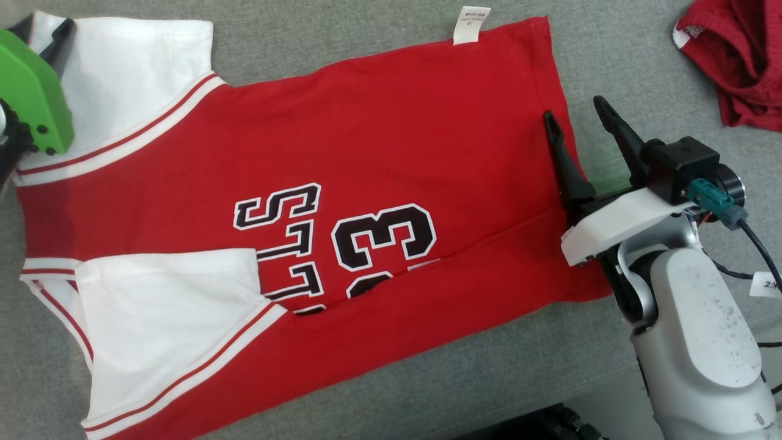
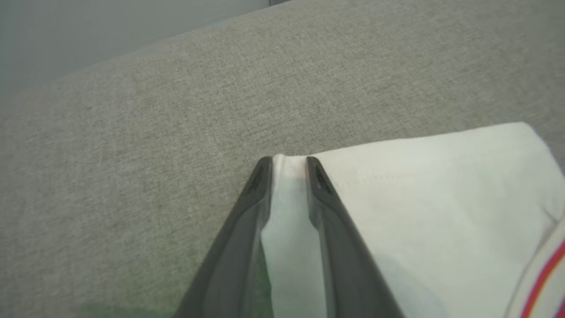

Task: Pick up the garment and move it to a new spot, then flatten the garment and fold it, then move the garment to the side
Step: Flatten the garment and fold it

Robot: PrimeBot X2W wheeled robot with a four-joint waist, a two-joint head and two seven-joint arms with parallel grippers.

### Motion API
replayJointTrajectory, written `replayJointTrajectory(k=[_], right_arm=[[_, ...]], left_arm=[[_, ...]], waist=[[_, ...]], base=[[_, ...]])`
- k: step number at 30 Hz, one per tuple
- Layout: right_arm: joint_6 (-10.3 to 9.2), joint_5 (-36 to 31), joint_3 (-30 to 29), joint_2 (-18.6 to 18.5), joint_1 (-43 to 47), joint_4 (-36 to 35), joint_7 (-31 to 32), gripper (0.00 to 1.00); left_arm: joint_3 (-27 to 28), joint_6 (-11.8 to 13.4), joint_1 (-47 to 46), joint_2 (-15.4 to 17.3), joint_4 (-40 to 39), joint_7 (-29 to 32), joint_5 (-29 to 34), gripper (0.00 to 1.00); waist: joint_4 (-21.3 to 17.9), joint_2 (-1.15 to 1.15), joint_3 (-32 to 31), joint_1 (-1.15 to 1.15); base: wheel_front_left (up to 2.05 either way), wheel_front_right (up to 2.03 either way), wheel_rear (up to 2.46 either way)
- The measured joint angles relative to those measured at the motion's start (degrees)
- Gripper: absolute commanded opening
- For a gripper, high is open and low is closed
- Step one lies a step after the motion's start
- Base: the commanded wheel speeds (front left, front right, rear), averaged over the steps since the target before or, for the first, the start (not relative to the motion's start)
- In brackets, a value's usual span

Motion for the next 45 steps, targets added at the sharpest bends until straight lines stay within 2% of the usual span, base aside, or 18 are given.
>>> replayJointTrajectory(k=[8, 19, 28, 29, 30, 31, 32, 38, 45], right_arm=[[0.0, -2.67, 1.09, -0.33, -5.46, 1.62, 1.44, 1.0], [0.0, -4.41, 4.67, -7.75, -16.83, 10.56, 9.12, 1.0], [0.0, -1.93, 6.66, -10.92, -20.02, 17.55, 15.17, 1.0], [0.0, -1.31, 6.75, -11.12, -20.1, 17.86, 15.57, 0.49], [0.0, -0.54, 6.79, -11.21, -20.2, 18.15, 15.92, 0.39], [0.0, 0.01, 6.83, -11.26, -20.31, 18.36, 16.14, 0.16], [0.0, 0.34, 6.97, -11.45, -20.35, 18.52, 16.24, 0.0], [0.0, 0.93, 6.16, -11.68, -20.67, 19.56, 14.67, 0.0], [0.0, 0.83, 5.76, -11.16, -23.49, 21.56, 9.32, 0.0]], left_arm=[[-0.78, 0.23, 0.51, -1.57, -0.87, -3.81, 0.43, 0.0], [-1.2, 0.42, 0.47, -4.39, -5.33, -9.12, 0.76, 0.0], [-1.52, 0.48, 1.81, -4.85, -6.51, -10.76, 0.67, 0.0], [-1.53, 0.48, 1.83, -4.9, -6.51, -10.94, 0.67, 0.0], [-1.56, 0.48, 1.88, -4.97, -6.49, -11.17, 0.66, 0.0], [-1.58, 0.48, 1.9, -5.0, -6.48, -11.2, 0.65, 0.0], [-1.59, 0.48, 1.9, -5.02, -6.48, -11.27, 0.58, 0.0], [-1.65, 0.48, 1.8, -5.02, -6.1, -12.82, 0.53, 0.0], [-1.42, 0.48, 0.43, -5.67, -4.64, -15.34, 0.65, 0.0]], waist=[[1.56, 0.0, -2.15, 0.0], [6.52, 0.0, -3.63, 0.0], [9.38, 0.0, -2.93, 0.0], [9.5, 0.0, -2.93, 0.0], [9.56, 0.0, -2.99, 0.0], [9.59, 0.0, -3.05, 0.0], [9.6, 0.0, -3.13, 0.0], [9.51, 0.0, -3.83, 0.0], [9.39, 0.0, -6.0, 0.0]], base=[[0.0, 0.0, 0.0], [0.0, 0.0, 0.0], [0.0, 0.0, 0.0], [0.0, 0.0, 0.0], [0.0, 0.0, 0.0], [0.0, 0.0, 0.0], [0.0, 0.0, 0.0], [0.0, 0.0, 0.0], [0.0, 0.0, 0.0]])
